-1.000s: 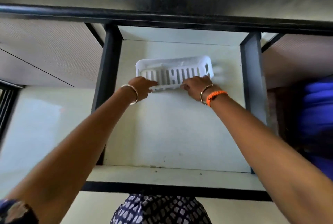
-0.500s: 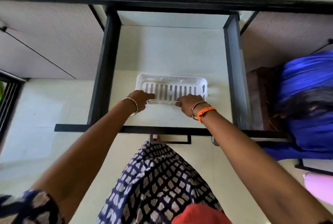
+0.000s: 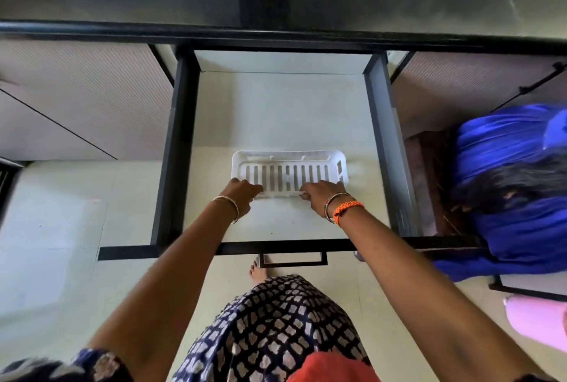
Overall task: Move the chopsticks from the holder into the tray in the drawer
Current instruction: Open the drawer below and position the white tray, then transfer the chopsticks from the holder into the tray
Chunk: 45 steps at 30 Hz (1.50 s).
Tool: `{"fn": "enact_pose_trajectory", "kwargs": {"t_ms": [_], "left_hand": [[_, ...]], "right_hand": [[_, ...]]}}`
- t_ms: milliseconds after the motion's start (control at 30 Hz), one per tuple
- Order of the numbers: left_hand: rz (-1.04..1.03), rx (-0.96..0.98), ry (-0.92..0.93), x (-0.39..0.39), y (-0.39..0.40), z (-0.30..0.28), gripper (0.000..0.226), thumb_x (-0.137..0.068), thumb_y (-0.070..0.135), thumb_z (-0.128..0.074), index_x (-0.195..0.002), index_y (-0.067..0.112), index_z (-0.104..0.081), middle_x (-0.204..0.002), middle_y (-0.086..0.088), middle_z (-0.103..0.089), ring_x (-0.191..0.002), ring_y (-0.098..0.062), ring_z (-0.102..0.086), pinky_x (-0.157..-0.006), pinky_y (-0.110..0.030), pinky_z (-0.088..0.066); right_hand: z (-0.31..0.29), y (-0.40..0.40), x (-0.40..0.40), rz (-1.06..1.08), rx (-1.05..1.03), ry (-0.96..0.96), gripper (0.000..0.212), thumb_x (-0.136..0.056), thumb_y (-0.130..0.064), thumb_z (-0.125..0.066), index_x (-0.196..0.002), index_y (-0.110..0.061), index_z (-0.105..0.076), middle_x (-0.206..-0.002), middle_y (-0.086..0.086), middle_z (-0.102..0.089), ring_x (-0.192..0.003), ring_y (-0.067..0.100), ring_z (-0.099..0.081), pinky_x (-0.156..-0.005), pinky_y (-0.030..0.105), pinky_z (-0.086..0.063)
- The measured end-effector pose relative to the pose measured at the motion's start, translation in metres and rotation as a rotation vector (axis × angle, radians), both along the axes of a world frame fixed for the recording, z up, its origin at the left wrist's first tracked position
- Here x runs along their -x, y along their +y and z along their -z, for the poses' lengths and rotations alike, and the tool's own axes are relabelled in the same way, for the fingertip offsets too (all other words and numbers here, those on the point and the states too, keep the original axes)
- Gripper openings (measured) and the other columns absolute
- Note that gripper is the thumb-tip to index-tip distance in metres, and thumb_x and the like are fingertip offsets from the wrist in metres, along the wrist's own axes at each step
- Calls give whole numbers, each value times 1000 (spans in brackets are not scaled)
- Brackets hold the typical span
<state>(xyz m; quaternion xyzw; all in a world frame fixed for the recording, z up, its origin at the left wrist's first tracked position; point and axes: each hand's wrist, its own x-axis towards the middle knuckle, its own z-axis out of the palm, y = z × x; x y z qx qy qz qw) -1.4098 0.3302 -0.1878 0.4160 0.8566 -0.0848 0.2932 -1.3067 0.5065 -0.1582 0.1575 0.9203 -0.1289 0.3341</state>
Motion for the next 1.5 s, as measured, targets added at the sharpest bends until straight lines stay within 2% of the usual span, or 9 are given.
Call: {"fn": "enact_pose_trajectory", "kwargs": {"t_ms": [200, 367, 567, 800, 967, 1133, 1233, 1333, 1500], "left_hand": [[35, 52, -85, 6, 8, -13, 56, -87, 1, -47, -139, 12, -33, -132, -15, -51, -120, -32, -50, -98, -37, -43], [-121, -49, -278, 56, 34, -84, 74, -86, 34, -62, -145, 14, -22, -140, -17, -45, -128, -32, -46, -106, -37, -38], [-273, -486, -207, 147, 78, -205, 31, -91, 26, -55, -116, 8, -59, -116, -16, -65, -103, -32, -63, -74, -24, -46], [-502, -922, 8, 262, 114, -278, 21, -91, 13, -53, -108, 10, -64, -106, -11, -69, -98, -24, -64, -84, -28, -48], [-581, -1025, 146, 342, 153, -272, 23, -91, 5, -49, -108, 8, -64, -110, -9, -68, -89, -14, -59, -76, -17, -44], [-608, -1047, 231, 394, 181, -242, 24, -89, 3, -52, -111, 8, -60, -122, -9, -56, -112, -21, -52, -84, -20, -47], [-632, -999, 276, 408, 189, -226, 26, -87, 8, -56, -113, 13, -59, -133, -7, -50, -132, -29, -32, -109, -39, -30], [-643, -1018, 258, 412, 194, -215, 25, -87, 9, -56, -111, 15, -60, -132, -6, -51, -133, -29, -29, -112, -41, -25], [-625, -1047, 239, 411, 196, -212, 27, -85, 6, -56, -110, 14, -61, -131, -7, -53, -131, -29, -34, -111, -42, -29]], "right_hand": [[-16, 2, 9, -74, 8, -121, 49, -94, -34, -48, -141, -23, -37, -145, 0, -45, -135, 25, -40, -113, 54, -21], [-91, 35, 60, 70, 157, 147, 44, -89, -36, -57, -130, -19, -53, -129, 8, -60, -120, 24, -55, -104, 33, -41], [-205, 81, 151, 134, 208, 527, 28, -91, -17, -57, -116, -8, -65, -115, 12, -69, -110, 23, -63, -90, 24, -44], [-254, 131, 274, 274, 231, 909, 22, -91, -13, -57, -104, -7, -73, -108, 8, -73, -104, 18, -66, -89, 20, -46], [-238, 182, 377, 525, 285, 1072, 22, -90, -11, -56, -100, -3, -73, -108, 12, -73, -107, 23, -65, -95, 24, -46], [-213, 222, 461, 596, 486, 881, 54, -90, -35, -58, -135, -5, -48, -132, 10, -58, -122, 23, -55, -104, 31, -39], [-205, 228, 489, 481, 533, 860, 40, -92, -32, -56, -119, -3, -63, -115, 13, -67, -106, 22, -60, -91, 28, -42], [-196, 228, 504, 499, 563, 944, 34, -88, -25, -64, -101, 7, -68, -80, 16, -64, -79, 22, -55, -86, 35, -49], [-196, 226, 502, 612, 598, 1047, 27, -86, -18, -66, -100, 5, -69, -94, 21, -72, -84, 25, -63, -86, 30, -50]]}}
